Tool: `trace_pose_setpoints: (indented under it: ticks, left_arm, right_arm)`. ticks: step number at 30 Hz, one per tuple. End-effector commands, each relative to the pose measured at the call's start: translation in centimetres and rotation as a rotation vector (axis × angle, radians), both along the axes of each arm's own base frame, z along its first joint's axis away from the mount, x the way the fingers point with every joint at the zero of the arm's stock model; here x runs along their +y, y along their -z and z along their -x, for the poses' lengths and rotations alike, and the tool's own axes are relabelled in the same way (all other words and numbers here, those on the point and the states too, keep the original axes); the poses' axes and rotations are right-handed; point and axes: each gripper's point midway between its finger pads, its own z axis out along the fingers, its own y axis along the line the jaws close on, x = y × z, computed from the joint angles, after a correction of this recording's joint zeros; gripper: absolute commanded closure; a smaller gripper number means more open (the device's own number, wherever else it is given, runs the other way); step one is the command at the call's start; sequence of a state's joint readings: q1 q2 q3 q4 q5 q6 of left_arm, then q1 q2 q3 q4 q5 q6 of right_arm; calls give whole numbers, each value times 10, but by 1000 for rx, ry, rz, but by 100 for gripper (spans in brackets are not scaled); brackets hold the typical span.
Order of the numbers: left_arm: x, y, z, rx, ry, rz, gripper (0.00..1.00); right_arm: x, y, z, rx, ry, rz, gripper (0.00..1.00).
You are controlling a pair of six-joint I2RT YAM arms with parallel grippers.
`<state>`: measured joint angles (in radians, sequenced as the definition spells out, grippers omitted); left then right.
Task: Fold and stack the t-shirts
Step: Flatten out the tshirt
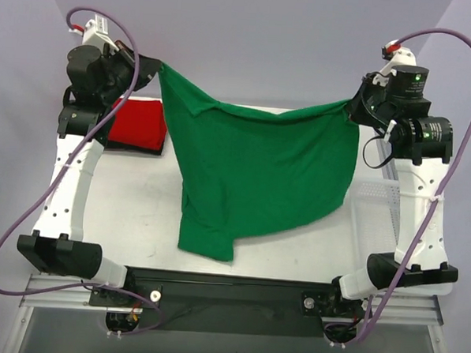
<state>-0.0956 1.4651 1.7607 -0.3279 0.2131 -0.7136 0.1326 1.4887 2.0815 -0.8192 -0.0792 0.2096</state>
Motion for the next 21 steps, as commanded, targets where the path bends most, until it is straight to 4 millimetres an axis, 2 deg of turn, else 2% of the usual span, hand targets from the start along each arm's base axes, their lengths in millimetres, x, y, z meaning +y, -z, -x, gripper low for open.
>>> trace_pose_setpoints:
  ticks: [1, 5, 6, 7, 8, 9, 10, 11, 12, 13, 15, 16, 21]
  left_arm:
    - [6, -120, 60, -341, -1, 6, 100]
    - [0, -144, 88, -422, 53, 21, 100]
    - [-1, -149, 95, -438, 62, 28, 100]
    - [-1, -157, 109, -471, 73, 38, 100]
    - [-1, -162, 118, -491, 77, 43, 100]
    - [0, -166, 125, -506, 72, 51, 100]
    - [4, -181, 149, -568, 64, 58, 100]
    - [8, -182, 154, -578, 40, 67, 100]
    - [12, -188, 165, -607, 24, 69, 100]
    - [16, -202, 188, -668, 13, 73, 100]
    - [24, -216, 208, -724, -23, 78, 100]
    - [28, -226, 225, -767, -37, 82, 100]
    - [36, -262, 278, -899, -60, 83, 100]
  right_arm:
    - [-4, -63, 20, -201, -13, -13, 100]
    - [-7, -77, 36, -255, -6, -17, 100]
    - [-7, -75, 39, -256, -6, -17, 100]
    - [-9, -89, 52, -311, -4, -23, 100]
    - [-10, -94, 58, -334, -2, -26, 100]
    - [-9, -89, 61, -333, -7, -25, 100]
    - [-12, -112, 80, -436, -9, -29, 100]
    - [-13, -116, 86, -475, -11, -33, 100]
    - [-16, -129, 101, -558, -3, -43, 100]
    - [-17, -135, 109, -594, -2, -46, 100]
    - [-19, -148, 123, -655, 0, -52, 100]
    - [-20, -158, 134, -686, 1, -59, 100]
    - [-16, -177, 151, -737, -24, -112, 100]
